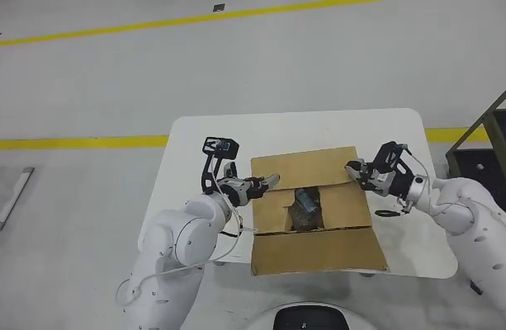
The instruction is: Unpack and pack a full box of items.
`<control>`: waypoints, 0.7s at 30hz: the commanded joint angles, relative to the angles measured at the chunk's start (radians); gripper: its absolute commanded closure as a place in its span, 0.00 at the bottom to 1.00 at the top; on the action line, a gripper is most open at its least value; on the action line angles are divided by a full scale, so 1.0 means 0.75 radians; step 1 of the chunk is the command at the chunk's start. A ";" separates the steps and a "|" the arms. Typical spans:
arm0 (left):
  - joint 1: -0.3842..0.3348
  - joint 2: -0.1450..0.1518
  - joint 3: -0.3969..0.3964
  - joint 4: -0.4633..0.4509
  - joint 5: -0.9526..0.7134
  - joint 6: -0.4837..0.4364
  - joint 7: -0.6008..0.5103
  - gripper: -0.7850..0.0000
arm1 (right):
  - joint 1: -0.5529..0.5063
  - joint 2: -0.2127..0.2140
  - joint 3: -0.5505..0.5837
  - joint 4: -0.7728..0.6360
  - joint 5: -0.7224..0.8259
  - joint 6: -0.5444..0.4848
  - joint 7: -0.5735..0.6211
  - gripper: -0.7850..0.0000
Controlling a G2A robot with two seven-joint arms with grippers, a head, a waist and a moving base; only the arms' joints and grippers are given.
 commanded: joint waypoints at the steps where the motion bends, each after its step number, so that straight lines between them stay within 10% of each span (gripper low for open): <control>1: 0.000 0.000 0.000 0.000 0.000 0.000 0.000 0.00 | -0.016 -0.001 0.001 -0.013 0.015 0.023 -0.019 1.00; 10: 0.081 0.012 -0.035 -0.061 0.020 -0.031 -0.023 0.00 | -0.057 -0.008 -0.027 -0.071 0.010 0.174 -0.051 1.00; 21: 0.378 0.084 -0.370 -0.261 0.039 -0.379 -0.312 0.00 | -0.081 -0.009 -0.033 -0.085 0.014 0.232 -0.071 1.00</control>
